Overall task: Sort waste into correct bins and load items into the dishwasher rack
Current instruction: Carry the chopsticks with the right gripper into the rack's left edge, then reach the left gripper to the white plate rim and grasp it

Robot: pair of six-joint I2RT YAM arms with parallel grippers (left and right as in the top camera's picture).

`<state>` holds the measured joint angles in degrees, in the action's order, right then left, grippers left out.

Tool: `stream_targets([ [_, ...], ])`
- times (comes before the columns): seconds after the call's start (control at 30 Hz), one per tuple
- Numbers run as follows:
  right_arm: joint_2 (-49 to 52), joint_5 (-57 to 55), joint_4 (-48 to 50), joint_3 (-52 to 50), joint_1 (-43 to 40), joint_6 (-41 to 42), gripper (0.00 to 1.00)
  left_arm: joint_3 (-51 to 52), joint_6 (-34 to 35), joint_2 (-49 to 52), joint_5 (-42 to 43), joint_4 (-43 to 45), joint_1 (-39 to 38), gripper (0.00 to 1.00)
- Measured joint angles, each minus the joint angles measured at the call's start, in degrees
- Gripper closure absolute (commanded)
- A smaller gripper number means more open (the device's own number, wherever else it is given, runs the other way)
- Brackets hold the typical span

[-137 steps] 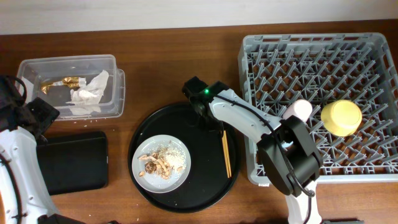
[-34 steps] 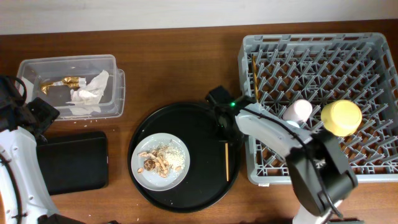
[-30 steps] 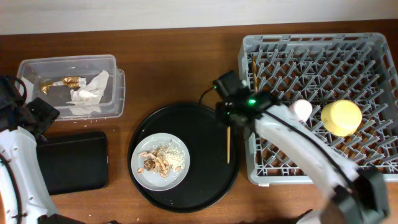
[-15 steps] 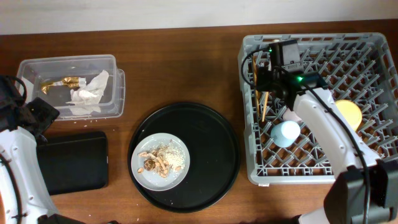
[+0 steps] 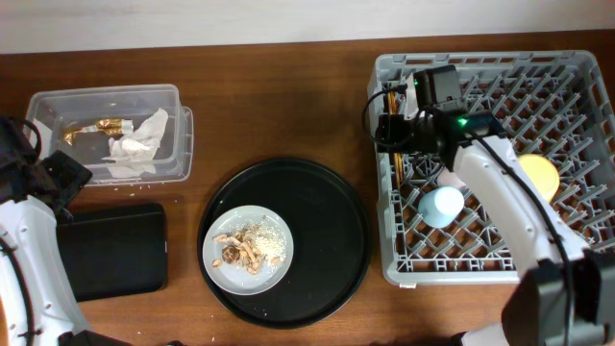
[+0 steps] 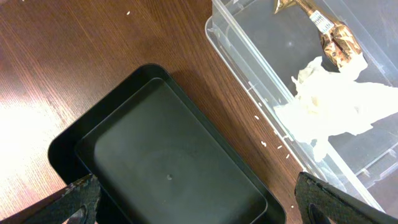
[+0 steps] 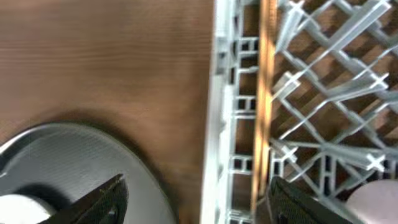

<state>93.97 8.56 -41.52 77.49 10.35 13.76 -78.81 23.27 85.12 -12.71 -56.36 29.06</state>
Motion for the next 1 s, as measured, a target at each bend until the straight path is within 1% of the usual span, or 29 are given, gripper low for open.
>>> stream_targets([
  [0.03, -2.0, 1.9, -2.0, 0.0, 0.0, 0.0, 0.26, 0.0, 0.0, 0.0, 0.0, 0.0, 0.0, 0.01],
  [0.07, -6.4, 5.2, -4.9, 0.0, 0.0, 0.1, 0.04, 0.0, 0.0, 0.0, 0.0, 0.0, 0.0, 0.01],
  [0.1, -10.4, 8.2, -6.5, 0.0, 0.0, 0.1, 0.01, 0.0, 0.0, 0.0, 0.0, 0.0, 0.0, 0.01],
  [0.23, -14.9, 20.9, -15.6, 0.3, 0.0, 0.6, 0.01, 0.0, 0.0, 0.0, 0.0, 0.0, 0.0, 0.01],
  [0.37, -14.9, 23.5, -18.6, 0.3, -0.7, 0.8, 0.01, 0.0, 0.0, 0.0, 0.0, 0.0, 0.0, 0.01],
  [0.47, -14.9, 22.6, -24.7, 0.3, -8.3, 0.9, 0.01, 0.0, 0.0, 0.0, 0.0, 0.0, 0.0, 0.01],
  [0.57, -14.9, 18.8, -31.2, 0.3, -19.7, 0.9, 0.01, 0.0, 0.0, 0.0, 0.0, 0.0, 0.0, 0.01],
  [0.63, -14.9, 15.6, -32.4, 0.3, -26.2, 0.9, 0.01, 0.0, 0.0, 0.0, 0.0, 0.0, 0.0, 0.01],
  [0.67, -14.9, 14.8, -32.5, 0.3, -27.9, 0.8, 0.01, 0.0, 0.0, 0.0, 0.0, 0.0, 0.0, 0.01],
  [0.77, -14.9, 12.9, -32.5, 0.3, -31.9, 0.9, 0.01, 0.0, 0.0, 0.0, 0.0, 0.0, 0.0, 0.01],
  [1.0, -14.9, 12.2, -32.5, 0.3, -32.1, 0.8, 0.01, 0.0, 0.0, 0.0, 0.0, 0.0, 0.0, 0.01],
])
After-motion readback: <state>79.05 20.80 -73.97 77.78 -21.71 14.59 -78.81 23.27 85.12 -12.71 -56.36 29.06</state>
